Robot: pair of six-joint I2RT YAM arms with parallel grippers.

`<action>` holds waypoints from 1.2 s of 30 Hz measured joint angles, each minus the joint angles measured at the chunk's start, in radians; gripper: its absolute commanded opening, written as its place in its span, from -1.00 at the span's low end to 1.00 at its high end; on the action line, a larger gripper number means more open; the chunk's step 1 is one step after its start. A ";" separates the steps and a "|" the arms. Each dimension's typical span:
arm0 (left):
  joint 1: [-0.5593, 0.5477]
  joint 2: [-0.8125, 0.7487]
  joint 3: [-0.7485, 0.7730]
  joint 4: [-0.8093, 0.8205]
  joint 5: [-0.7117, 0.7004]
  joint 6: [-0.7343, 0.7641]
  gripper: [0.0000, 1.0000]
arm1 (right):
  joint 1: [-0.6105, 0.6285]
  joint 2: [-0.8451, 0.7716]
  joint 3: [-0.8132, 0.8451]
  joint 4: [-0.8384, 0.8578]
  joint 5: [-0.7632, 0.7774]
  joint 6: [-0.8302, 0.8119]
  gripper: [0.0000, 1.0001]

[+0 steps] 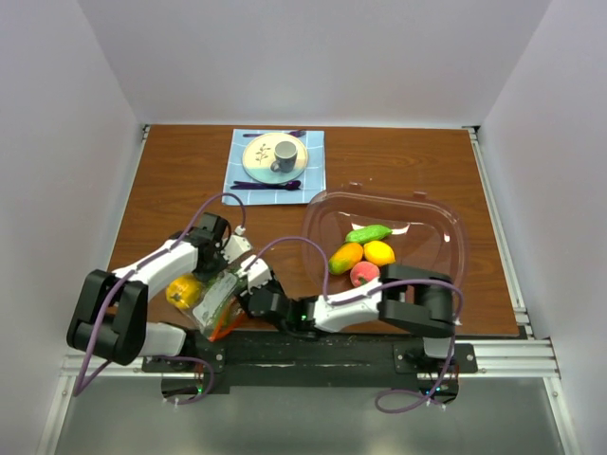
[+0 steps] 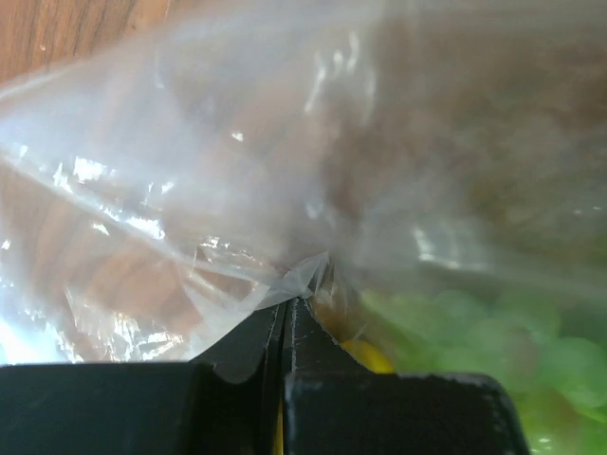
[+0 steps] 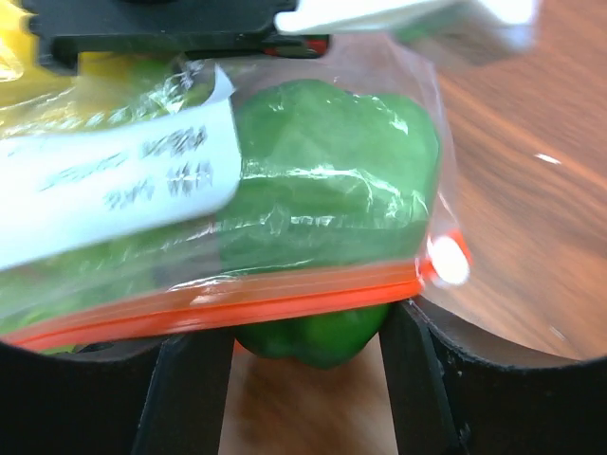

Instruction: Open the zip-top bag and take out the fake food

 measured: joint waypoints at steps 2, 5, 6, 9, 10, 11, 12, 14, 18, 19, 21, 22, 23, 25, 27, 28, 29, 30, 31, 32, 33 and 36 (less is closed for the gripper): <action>0.000 0.003 0.000 0.004 -0.004 0.000 -1.00 | 0.013 -0.072 -0.053 0.000 -0.004 0.010 -0.23; 0.000 0.010 0.004 0.007 -0.011 -0.003 -1.00 | 0.034 -0.165 -0.115 -0.019 -0.035 0.027 -0.27; 0.000 0.014 0.006 0.007 -0.013 -0.005 -1.00 | 0.040 -0.192 -0.130 -0.035 -0.057 0.034 -0.29; 0.000 0.023 0.013 0.006 -0.020 -0.008 -1.00 | 0.049 -0.267 -0.166 -0.106 -0.132 0.051 -0.31; 0.000 0.026 0.014 0.006 -0.022 -0.008 -1.00 | 0.049 -0.299 -0.183 -0.136 -0.160 0.055 -0.32; 0.000 0.027 0.015 0.007 -0.024 -0.008 -1.00 | 0.050 -0.339 -0.206 -0.173 -0.184 0.061 -0.32; 0.000 0.029 0.016 0.006 -0.025 -0.008 -1.00 | 0.051 -0.378 -0.225 -0.211 -0.191 0.067 -0.33; 0.000 0.032 0.018 0.006 -0.026 -0.008 -1.00 | 0.053 -0.473 -0.266 -0.303 -0.186 0.080 -0.35; 0.000 0.038 0.022 0.005 -0.029 -0.009 -1.00 | 0.053 -0.719 -0.306 -0.488 -0.091 0.100 -0.49; 0.000 0.040 0.024 0.003 -0.029 -0.009 -1.00 | 0.051 -0.784 -0.306 -0.519 -0.047 0.104 -0.50; 0.000 0.043 0.027 0.000 -0.029 -0.010 -1.00 | 0.035 -0.893 -0.294 -0.568 0.037 0.109 -0.42; 0.000 0.045 0.029 -0.002 -0.029 -0.010 -1.00 | 0.014 -0.920 -0.284 -0.584 0.057 0.110 -0.33; 0.000 0.045 0.029 -0.003 -0.027 -0.011 -1.00 | -0.030 -0.939 -0.266 -0.606 0.074 0.114 -0.30; 0.000 0.045 0.030 -0.004 -0.026 -0.011 -1.00 | -0.146 -0.934 -0.240 -0.631 0.088 0.124 -0.07; 0.000 0.044 0.030 -0.005 -0.025 -0.012 -1.00 | -0.281 -0.882 -0.219 -0.656 0.082 0.133 0.36; 0.000 0.043 0.030 -0.005 -0.024 -0.012 -1.00 | -0.337 -0.843 -0.212 -0.668 0.080 0.135 0.72; 0.000 0.043 0.030 -0.005 -0.024 -0.012 -1.00 | -0.370 -0.805 -0.209 -0.677 0.079 0.139 0.97; 0.000 0.042 0.030 -0.006 -0.020 -0.012 -1.00 | -0.403 -0.745 -0.206 -0.694 0.079 0.135 0.97; 0.000 0.040 0.030 -0.008 -0.017 -0.012 -1.00 | -0.412 -0.709 -0.205 -0.705 0.079 0.142 0.97; 0.000 0.037 0.030 -0.011 -0.012 -0.013 -1.00 | -0.415 -0.670 -0.205 -0.720 0.079 0.139 0.97; 0.000 0.035 0.030 -0.012 -0.008 -0.014 -1.00 | -0.414 -0.642 -0.205 -0.730 0.079 0.137 0.97; 0.000 0.030 0.029 -0.017 0.003 -0.018 -1.00 | -0.411 -0.616 -0.197 -0.746 0.080 0.129 0.97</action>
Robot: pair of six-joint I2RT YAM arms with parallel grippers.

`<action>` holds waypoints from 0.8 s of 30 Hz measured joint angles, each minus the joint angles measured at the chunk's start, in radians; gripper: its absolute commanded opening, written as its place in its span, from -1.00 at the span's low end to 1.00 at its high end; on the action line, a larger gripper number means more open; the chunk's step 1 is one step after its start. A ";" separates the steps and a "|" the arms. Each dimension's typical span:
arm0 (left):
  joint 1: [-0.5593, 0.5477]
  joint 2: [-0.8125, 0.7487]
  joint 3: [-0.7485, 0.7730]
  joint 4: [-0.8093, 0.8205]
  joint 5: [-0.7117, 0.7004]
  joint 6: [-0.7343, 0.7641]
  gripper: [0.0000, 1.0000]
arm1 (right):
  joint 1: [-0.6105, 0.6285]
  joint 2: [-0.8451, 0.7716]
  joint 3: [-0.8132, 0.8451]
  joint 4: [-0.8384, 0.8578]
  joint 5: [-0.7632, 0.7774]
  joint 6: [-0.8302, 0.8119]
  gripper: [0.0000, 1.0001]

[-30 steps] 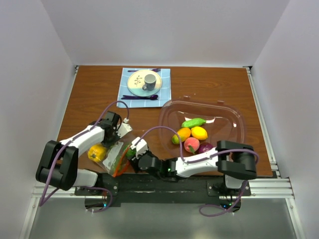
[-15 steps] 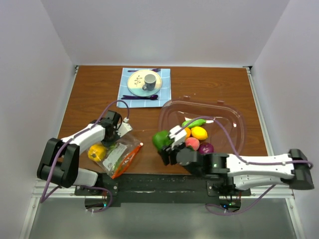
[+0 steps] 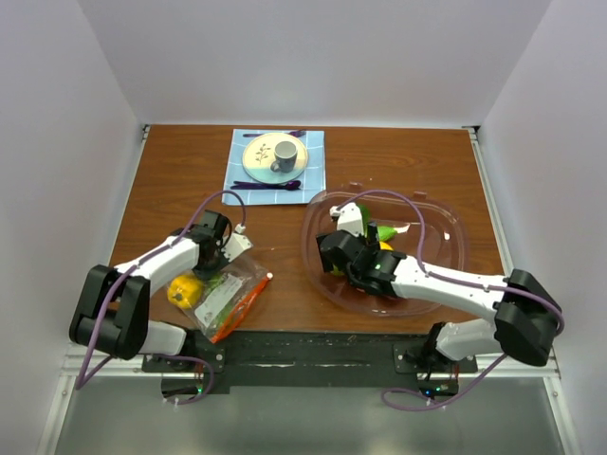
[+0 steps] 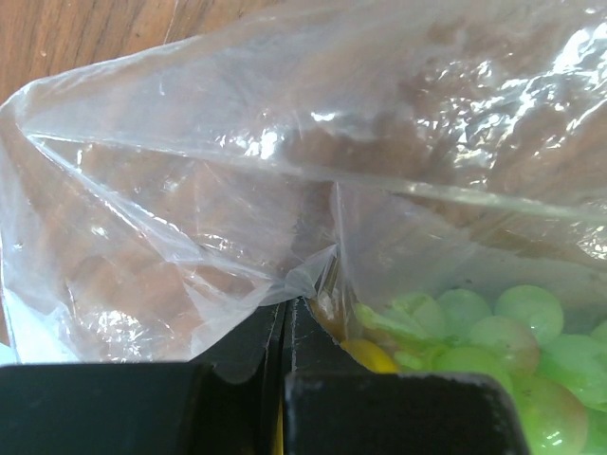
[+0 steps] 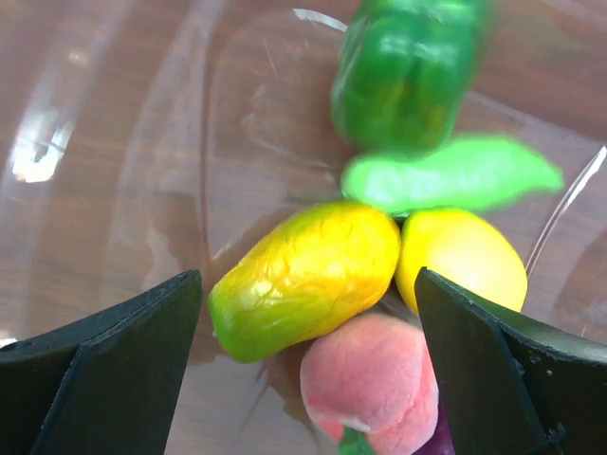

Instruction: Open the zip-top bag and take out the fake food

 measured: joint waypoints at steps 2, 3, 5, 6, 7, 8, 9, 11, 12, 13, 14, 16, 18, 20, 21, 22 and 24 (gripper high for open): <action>0.000 -0.001 0.000 -0.002 0.004 0.000 -1.00 | 0.009 -0.027 0.010 0.013 -0.001 -0.018 0.97; 0.000 -0.002 0.000 -0.002 0.005 0.000 -1.00 | 0.016 -0.050 0.013 0.028 -0.002 -0.038 0.97; 0.000 -0.003 0.000 -0.003 0.008 -0.001 -1.00 | 0.059 -0.092 0.019 0.064 -0.002 -0.077 0.96; 0.000 -0.003 0.000 -0.003 0.008 -0.001 -1.00 | 0.100 -0.105 0.026 0.084 -0.003 -0.103 0.90; 0.000 -0.003 0.000 -0.003 0.009 -0.001 -1.00 | 0.150 -0.108 0.040 0.101 -0.005 -0.126 0.72; 0.000 -0.003 0.000 -0.003 0.009 -0.001 -1.00 | 0.211 -0.100 0.059 0.121 -0.015 -0.146 0.61; 0.000 -0.003 0.000 -0.003 0.009 -0.001 -1.00 | 0.267 -0.083 0.077 0.145 -0.029 -0.167 0.48; 0.000 -0.003 0.000 -0.003 0.009 -0.005 -1.00 | 0.366 -0.026 0.105 0.202 -0.067 -0.191 0.18; 0.000 -0.003 0.000 -0.003 0.009 -0.008 -1.00 | 0.406 0.011 0.111 0.235 -0.091 -0.201 0.11; 0.000 -0.003 0.000 -0.003 0.009 -0.009 -1.00 | 0.440 0.051 0.111 0.267 -0.113 -0.207 0.03; 0.000 -0.003 0.000 -0.003 0.009 -0.010 -1.00 | 0.463 0.085 0.111 0.288 -0.135 -0.209 -0.13; 0.000 -0.003 0.000 -0.003 0.009 -0.012 -1.00 | 0.500 0.173 0.112 0.333 -0.192 -0.211 -0.19; 0.000 -0.004 0.000 -0.003 0.008 -0.013 -1.00 | 0.515 0.258 0.119 0.361 -0.245 -0.209 -0.14; 0.000 -0.005 0.000 -0.004 0.009 -0.014 -1.00 | 0.517 0.332 0.140 0.377 -0.284 -0.208 0.16; 0.000 -0.005 0.000 -0.005 0.009 -0.016 -1.00 | 0.517 0.364 0.155 0.384 -0.296 -0.209 0.31; 0.000 -0.006 0.000 -0.005 0.009 -0.016 -1.00 | 0.517 0.392 0.174 0.391 -0.306 -0.208 0.40; 0.000 -0.008 -0.001 -0.007 0.012 -0.016 -1.00 | 0.516 0.440 0.212 0.414 -0.320 -0.210 0.56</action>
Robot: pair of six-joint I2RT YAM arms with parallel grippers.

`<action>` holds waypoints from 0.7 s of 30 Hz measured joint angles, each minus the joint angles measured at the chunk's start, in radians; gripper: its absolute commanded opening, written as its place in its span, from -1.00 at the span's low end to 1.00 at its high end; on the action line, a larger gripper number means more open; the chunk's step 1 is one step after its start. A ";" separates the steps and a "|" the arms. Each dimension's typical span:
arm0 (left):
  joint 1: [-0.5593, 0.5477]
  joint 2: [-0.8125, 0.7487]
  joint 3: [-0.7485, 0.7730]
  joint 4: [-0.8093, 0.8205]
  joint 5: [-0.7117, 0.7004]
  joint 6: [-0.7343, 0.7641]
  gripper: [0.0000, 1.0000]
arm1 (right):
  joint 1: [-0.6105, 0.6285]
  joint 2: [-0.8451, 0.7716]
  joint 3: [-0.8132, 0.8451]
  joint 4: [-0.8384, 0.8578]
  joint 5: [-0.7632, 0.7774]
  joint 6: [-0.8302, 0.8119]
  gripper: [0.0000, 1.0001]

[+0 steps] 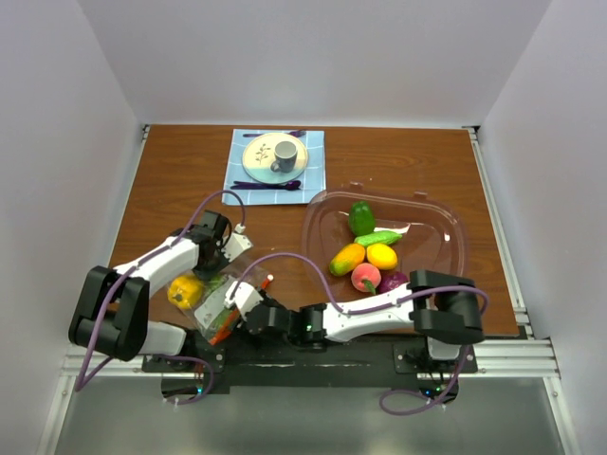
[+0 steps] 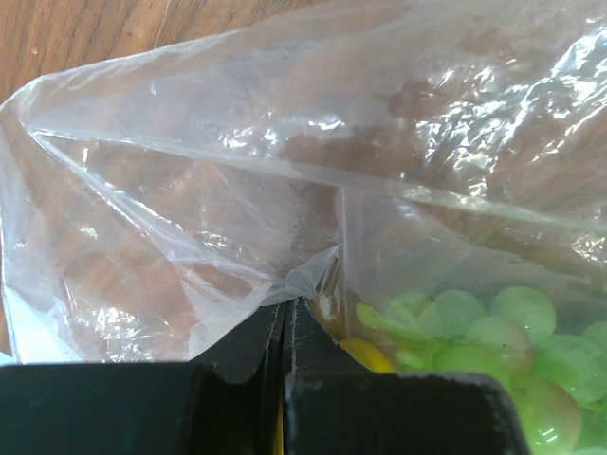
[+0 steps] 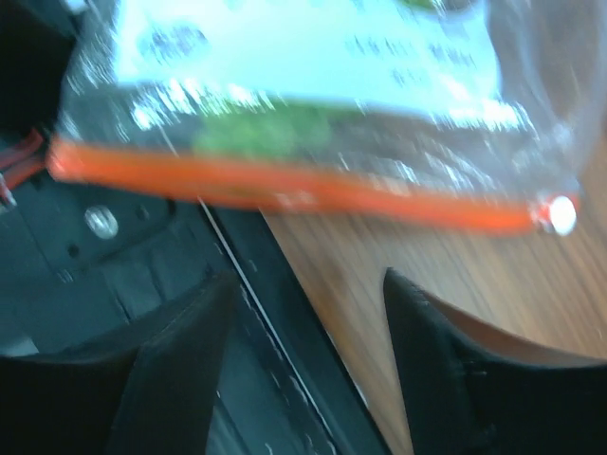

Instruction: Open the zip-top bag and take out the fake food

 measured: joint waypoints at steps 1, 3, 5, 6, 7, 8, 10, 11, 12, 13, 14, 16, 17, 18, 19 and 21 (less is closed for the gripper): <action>0.000 -0.001 0.000 0.000 0.001 0.000 -1.00 | 0.000 0.017 0.016 0.013 -0.003 -0.002 0.59; 0.000 -0.003 -0.002 0.000 0.003 0.000 -1.00 | 0.000 0.045 0.045 0.042 -0.004 -0.003 0.63; 0.000 -0.004 -0.003 0.000 0.004 0.000 -1.00 | -0.002 0.076 0.082 0.066 -0.004 -0.004 0.64; 0.000 -0.005 -0.004 0.001 0.004 0.000 -1.00 | -0.003 0.093 0.100 0.077 -0.003 -0.004 0.65; 0.000 -0.006 -0.004 0.001 0.004 0.000 -1.00 | -0.003 0.112 0.121 0.086 -0.003 -0.005 0.65; 0.000 -0.007 -0.005 0.001 0.004 0.000 -1.00 | -0.006 0.133 0.139 0.097 -0.003 -0.005 0.65; 0.000 -0.010 -0.006 0.001 0.004 0.000 -1.00 | -0.011 0.167 0.165 0.109 -0.002 -0.005 0.65; 0.000 -0.010 -0.008 0.001 0.005 0.000 -1.00 | -0.016 0.183 0.175 0.116 -0.004 -0.004 0.65; 0.000 -0.012 -0.008 0.001 0.005 0.000 -1.00 | -0.021 0.199 0.182 0.121 -0.004 -0.002 0.65; 0.000 -0.014 -0.010 0.001 0.005 0.000 -1.00 | -0.029 0.214 0.187 0.125 -0.005 0.000 0.65; 0.000 -0.016 -0.011 0.001 0.005 0.000 -1.00 | -0.036 0.227 0.192 0.127 -0.005 0.002 0.65; 0.000 -0.018 -0.013 0.001 0.005 0.000 -1.00 | -0.051 0.249 0.201 0.131 -0.005 0.006 0.63; 0.000 -0.019 -0.013 0.001 0.005 0.000 -1.00 | -0.056 0.257 0.206 0.131 -0.005 0.007 0.59; 0.000 -0.019 -0.014 0.001 0.005 0.000 -1.00 | -0.061 0.266 0.211 0.132 -0.004 0.010 0.55; 0.000 -0.019 -0.014 0.001 0.005 0.000 -1.00 | -0.066 0.274 0.218 0.132 -0.005 0.012 0.49; 0.000 -0.021 -0.014 0.001 0.005 0.000 -1.00 | -0.074 0.288 0.228 0.142 -0.006 0.019 0.19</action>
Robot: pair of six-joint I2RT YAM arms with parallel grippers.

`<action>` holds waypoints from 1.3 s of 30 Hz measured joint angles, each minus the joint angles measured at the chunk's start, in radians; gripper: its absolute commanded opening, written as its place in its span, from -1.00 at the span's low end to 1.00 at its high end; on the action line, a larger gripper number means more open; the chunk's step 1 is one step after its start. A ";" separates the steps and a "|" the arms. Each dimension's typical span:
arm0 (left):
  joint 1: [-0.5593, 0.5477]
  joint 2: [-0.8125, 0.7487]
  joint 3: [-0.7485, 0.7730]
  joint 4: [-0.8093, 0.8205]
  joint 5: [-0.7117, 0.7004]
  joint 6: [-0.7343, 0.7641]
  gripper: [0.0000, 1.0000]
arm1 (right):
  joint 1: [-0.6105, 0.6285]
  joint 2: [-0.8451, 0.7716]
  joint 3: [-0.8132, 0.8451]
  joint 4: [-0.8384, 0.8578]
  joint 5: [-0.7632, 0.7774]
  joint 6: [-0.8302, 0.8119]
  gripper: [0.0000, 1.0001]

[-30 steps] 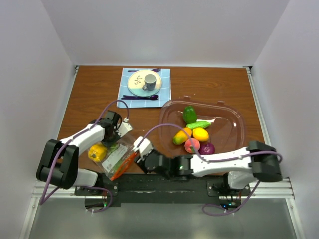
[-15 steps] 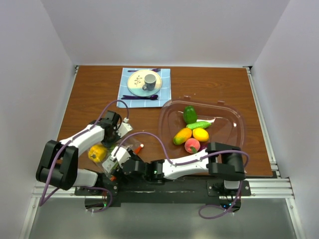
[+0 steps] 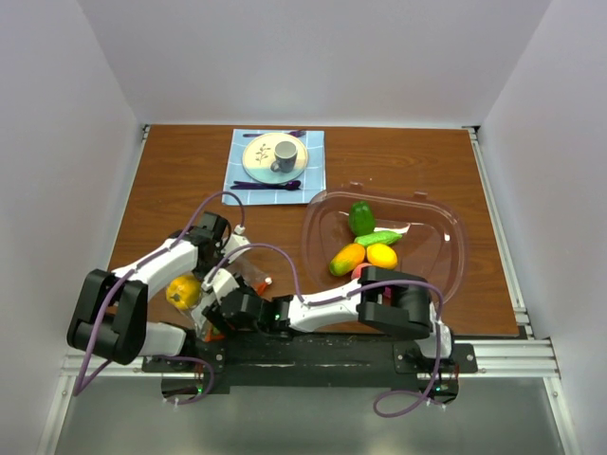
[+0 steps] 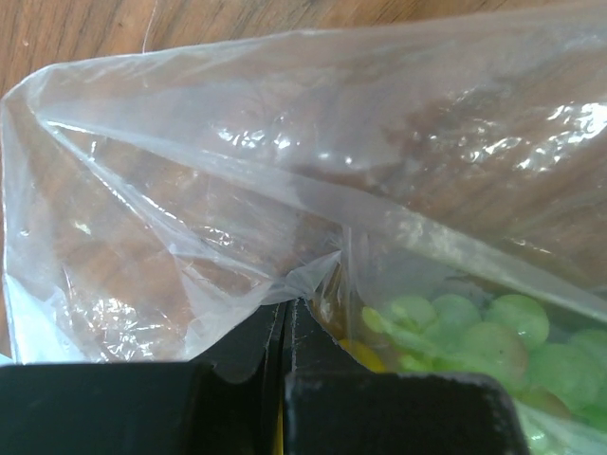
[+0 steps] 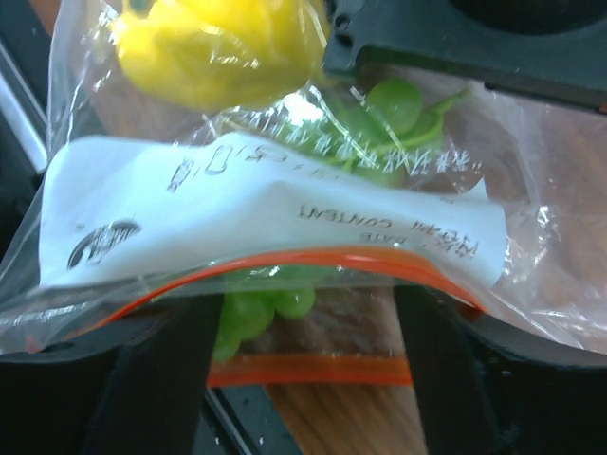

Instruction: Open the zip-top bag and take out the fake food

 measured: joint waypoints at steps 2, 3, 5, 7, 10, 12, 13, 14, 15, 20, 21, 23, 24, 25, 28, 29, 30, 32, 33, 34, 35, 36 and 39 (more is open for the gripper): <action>0.000 -0.001 -0.001 -0.001 0.000 0.000 -1.00 | -0.007 0.008 0.002 0.016 -0.006 0.012 -0.17; 0.000 -0.002 -0.001 -0.001 0.000 0.000 -1.00 | -0.010 0.010 0.002 0.019 -0.012 0.017 -0.50; 0.000 -0.004 -0.004 0.000 0.000 0.000 -1.00 | -0.014 0.010 0.001 0.030 -0.024 0.035 -0.86; 0.000 -0.009 -0.010 0.004 -0.002 0.000 -1.00 | -0.017 0.008 -0.006 0.049 -0.028 0.044 -1.00; 0.000 -0.018 -0.018 0.011 -0.009 0.000 -1.00 | -0.021 -0.007 -0.043 0.066 -0.028 0.059 -1.00; 0.000 -0.019 -0.021 0.014 -0.016 0.001 -1.00 | -0.021 -0.035 -0.082 0.071 -0.026 0.066 -1.00; 0.000 -0.019 -0.021 0.014 -0.017 0.001 -1.00 | -0.021 -0.059 -0.109 0.069 -0.024 0.069 -1.00; 0.000 -0.019 -0.021 0.014 -0.018 0.001 -1.00 | -0.021 -0.082 -0.132 0.063 -0.022 0.071 -1.00; 0.000 -0.019 -0.021 0.014 -0.018 0.001 -1.00 | -0.021 -0.113 -0.164 0.060 -0.019 0.074 -1.00; 0.000 -0.013 -0.019 0.015 -0.022 0.001 -1.00 | -0.021 -0.237 -0.271 0.045 0.000 0.089 -1.00; 0.000 -0.011 -0.018 0.016 -0.025 0.000 -1.00 | -0.022 -0.244 -0.273 0.036 0.007 0.089 -1.00; 0.000 -0.008 -0.017 0.016 -0.029 0.000 -1.00 | -0.021 -0.252 -0.273 0.013 0.013 0.090 -1.00; 0.000 -0.008 -0.017 0.016 -0.031 0.000 -1.00 | -0.022 -0.259 -0.273 -0.011 0.016 0.091 -1.00; 0.000 -0.008 -0.017 0.016 -0.031 0.000 -1.00 | -0.021 -0.269 -0.273 -0.042 0.016 0.092 -1.00; 0.000 -0.008 -0.016 0.016 -0.031 0.000 -1.00 | -0.021 -0.345 -0.297 -0.127 0.018 0.095 -1.00; 0.000 -0.008 -0.016 0.015 -0.031 0.000 -1.00 | -0.020 -0.403 -0.320 -0.161 0.018 0.097 -1.00; 0.000 -0.007 -0.015 0.015 -0.031 0.000 -1.00 | -0.019 -0.456 -0.340 -0.188 0.018 0.098 -1.00; 0.000 -0.001 -0.010 0.013 -0.030 0.000 -1.00 | -0.019 -0.616 -0.396 -0.246 0.018 0.104 -1.00; 0.000 0.003 -0.007 0.011 -0.030 0.000 -1.00 | -0.019 -0.705 -0.418 -0.278 0.019 0.107 -1.00; 0.000 0.008 -0.002 0.009 -0.029 -0.001 -1.00 | -0.019 -0.770 -0.432 -0.299 0.023 0.109 -1.00; 0.000 0.016 0.006 0.005 -0.024 -0.001 -1.00 | -0.019 -0.848 -0.443 -0.330 0.031 0.113 -1.00; 0.000 0.021 0.011 0.003 -0.021 -0.002 -1.00 | -0.019 -0.904 -0.446 -0.354 0.040 0.115 -1.00; 0.002 0.042 0.036 -0.003 0.004 -0.011 -1.00 | -0.019 -1.070 -0.445 -0.448 0.081 0.117 -1.00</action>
